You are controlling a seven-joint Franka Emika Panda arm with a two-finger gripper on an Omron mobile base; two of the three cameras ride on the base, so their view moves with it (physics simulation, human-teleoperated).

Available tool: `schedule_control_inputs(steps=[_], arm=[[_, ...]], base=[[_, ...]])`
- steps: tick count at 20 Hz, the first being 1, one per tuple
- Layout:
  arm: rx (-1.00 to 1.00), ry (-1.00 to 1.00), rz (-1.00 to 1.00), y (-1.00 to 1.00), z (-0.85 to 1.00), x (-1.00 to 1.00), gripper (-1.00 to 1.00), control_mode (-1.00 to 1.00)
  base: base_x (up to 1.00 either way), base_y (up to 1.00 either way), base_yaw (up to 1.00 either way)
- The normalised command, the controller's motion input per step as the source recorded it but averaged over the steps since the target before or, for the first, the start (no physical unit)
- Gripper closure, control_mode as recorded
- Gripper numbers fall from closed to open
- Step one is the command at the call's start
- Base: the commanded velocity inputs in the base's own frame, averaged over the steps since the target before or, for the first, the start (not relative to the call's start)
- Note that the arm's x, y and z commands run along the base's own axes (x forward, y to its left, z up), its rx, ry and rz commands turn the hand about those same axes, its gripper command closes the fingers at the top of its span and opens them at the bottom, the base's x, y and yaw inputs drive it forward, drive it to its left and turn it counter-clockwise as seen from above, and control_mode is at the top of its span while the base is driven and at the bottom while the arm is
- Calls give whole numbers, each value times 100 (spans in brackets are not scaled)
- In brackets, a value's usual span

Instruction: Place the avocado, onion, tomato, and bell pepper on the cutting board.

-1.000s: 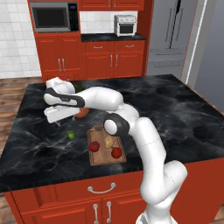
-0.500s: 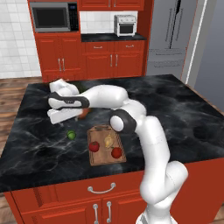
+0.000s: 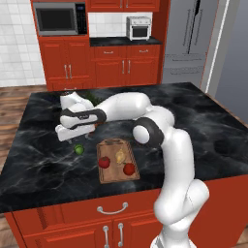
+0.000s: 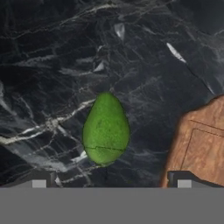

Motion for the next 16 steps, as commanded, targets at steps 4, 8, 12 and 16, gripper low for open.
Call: schedule_control_inputs(steps=[4,8,12,16], arm=[[5,-15,0,-3,0,-13,-100,-100],[2,-10,0,-1,0,0,-100,-100],[1,-5,0,0,0,0,-100,-100],[1,-2,0,0,0,0,-100,-100]], base=[[0,0,0],[0,0,0],[0,0,0],[0,0,0]])
